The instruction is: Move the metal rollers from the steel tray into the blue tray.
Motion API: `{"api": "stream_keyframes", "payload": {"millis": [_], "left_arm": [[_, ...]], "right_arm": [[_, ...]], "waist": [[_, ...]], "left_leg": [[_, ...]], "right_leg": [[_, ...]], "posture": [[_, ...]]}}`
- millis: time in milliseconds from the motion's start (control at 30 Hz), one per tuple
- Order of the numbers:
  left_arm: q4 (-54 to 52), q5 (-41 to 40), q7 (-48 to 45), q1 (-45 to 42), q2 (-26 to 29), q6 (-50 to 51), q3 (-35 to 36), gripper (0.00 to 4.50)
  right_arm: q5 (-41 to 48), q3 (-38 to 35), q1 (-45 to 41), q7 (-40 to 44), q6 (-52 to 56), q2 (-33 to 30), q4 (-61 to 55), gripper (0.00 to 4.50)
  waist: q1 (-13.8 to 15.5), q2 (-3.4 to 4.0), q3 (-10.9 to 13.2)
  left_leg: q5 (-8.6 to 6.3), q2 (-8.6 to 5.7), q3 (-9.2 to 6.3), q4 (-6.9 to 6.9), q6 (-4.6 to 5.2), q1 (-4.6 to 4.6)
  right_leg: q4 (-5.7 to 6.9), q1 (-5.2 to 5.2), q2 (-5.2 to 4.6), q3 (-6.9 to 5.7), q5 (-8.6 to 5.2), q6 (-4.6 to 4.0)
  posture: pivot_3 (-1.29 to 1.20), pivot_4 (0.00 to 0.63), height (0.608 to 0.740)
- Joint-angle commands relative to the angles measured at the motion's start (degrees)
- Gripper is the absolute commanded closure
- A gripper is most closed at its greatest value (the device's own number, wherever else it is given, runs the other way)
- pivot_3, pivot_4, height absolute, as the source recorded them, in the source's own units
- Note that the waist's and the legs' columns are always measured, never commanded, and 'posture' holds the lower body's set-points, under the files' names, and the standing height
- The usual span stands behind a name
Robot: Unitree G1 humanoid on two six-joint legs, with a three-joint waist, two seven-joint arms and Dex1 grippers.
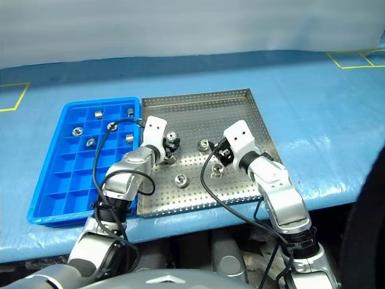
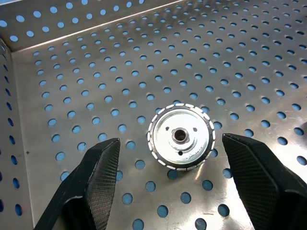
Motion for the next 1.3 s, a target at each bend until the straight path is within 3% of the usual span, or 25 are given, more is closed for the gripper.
{"api": "stream_keyframes", "payload": {"millis": [33,267,367,500,833,1300], "left_arm": [[2.8,0.4,-0.5,-2.8,-0.9,-3.0,0.7,0.80],[9.6,1.1,-0.9,-6.0,-1.7,-5.6,0.7,0.80],[10.8,0.9,-1.2,-6.5,-2.1,-5.6,0.9,1.35],[10.8,0.7,-2.4,-6.4,-2.3,-5.1,0.6,2.60],[6.1,-0.3,-1.3,-4.9,-2.8,-7.0,3.8,2.75],[-28.3,-9.5,-0.4,5.8,0.5,5.5,15.6,2.75]], "right_arm": [[0.1,-1.2,-0.5,-0.4,-1.8,0.4,-0.9,0.82],[0.0,-1.1,-0.7,-0.3,-1.9,0.3,-2.1,0.82],[-0.2,-1.2,-0.8,-0.6,-1.8,0.2,-3.0,0.78],[-0.2,-1.4,-0.8,-1.0,-2.0,0.5,-3.7,0.78],[-0.5,-1.1,-1.2,-1.4,-2.3,0.8,-3.6,0.78],[-0.6,0.0,-1.7,-0.9,-2.6,1.1,-2.5,0.78]], "waist": [[0.1,0.00,0.0],[0.0,0.00,0.0],[-0.1,0.00,0.0],[-0.1,0.00,0.0],[-0.1,0.00,0.0],[-0.6,0.00,0.0]], "left_leg": [[0.00,-0.01,0.00,0.00,0.00,0.00],[-0.01,-0.01,0.01,0.00,0.01,-0.01],[-0.01,-0.01,0.02,0.00,0.01,0.00],[-0.01,-0.01,0.02,0.00,0.01,0.00],[-0.01,-0.01,0.02,0.00,0.01,0.00],[-0.01,0.03,0.04,0.00,0.01,-0.03]], "right_leg": [[0.00,0.00,0.00,0.00,0.00,0.00],[-0.01,0.00,0.00,0.01,0.01,0.02],[-0.01,0.00,-0.01,0.02,0.01,0.02],[0.00,0.01,0.00,0.03,0.01,0.02],[0.00,0.00,-0.01,0.04,0.02,0.03],[0.02,-0.06,-0.01,0.10,0.02,0.03]], "posture": [[-0.21,0.150,0.740],[-0.22,0.150,0.740],[-0.22,0.150,0.740],[-0.22,0.150,0.740],[-0.22,0.150,0.740],[-0.18,0.150,0.740]]}}
